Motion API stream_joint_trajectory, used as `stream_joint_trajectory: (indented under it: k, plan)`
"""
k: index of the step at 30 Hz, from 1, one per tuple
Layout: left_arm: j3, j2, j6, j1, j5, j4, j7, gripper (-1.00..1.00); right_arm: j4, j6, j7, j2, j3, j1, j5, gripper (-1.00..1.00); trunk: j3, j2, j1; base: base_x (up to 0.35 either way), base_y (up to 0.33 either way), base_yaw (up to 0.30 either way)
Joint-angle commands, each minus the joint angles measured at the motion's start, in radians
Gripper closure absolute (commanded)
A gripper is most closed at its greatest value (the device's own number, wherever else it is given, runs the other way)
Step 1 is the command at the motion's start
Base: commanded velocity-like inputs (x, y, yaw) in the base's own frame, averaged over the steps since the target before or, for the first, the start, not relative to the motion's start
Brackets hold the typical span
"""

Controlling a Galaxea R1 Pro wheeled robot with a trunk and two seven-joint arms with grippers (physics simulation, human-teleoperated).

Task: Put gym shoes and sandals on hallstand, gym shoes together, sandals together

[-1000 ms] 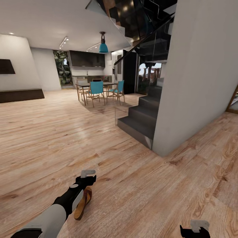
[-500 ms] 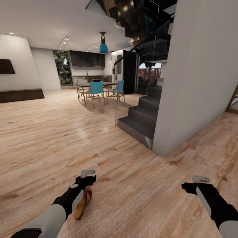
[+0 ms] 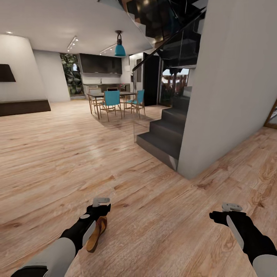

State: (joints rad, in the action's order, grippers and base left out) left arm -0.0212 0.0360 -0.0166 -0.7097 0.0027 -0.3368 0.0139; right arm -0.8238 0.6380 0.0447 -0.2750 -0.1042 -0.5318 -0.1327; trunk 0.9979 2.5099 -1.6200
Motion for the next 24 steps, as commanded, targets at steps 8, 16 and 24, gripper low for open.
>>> stream_joint_trajectory:
  k: [8, 16, 24]
  plan:
    - [-0.002, -0.001, -0.001, -0.001, 0.0, 0.001, 0.001, -1.0, -0.001, 0.004, 0.005, 0.0, 0.0, 0.0, -0.009, -1.0, 0.016, 0.001, -0.002, 0.0, 0.0, 0.0]
    - [-0.002, -0.006, 0.001, -0.001, -0.002, 0.002, 0.0, -1.0, -0.002, 0.003, 0.006, 0.0, 0.0, -0.001, -0.009, -1.0, 0.032, 0.002, -0.003, 0.0, 0.0, 0.0]
    - [-0.001, -0.01, 0.003, -0.001, -0.003, 0.002, 0.0, -1.0, -0.002, 0.003, 0.006, 0.0, 0.0, -0.001, -0.008, -1.0, 0.051, 0.003, -0.006, 0.0, 0.0, 0.0]
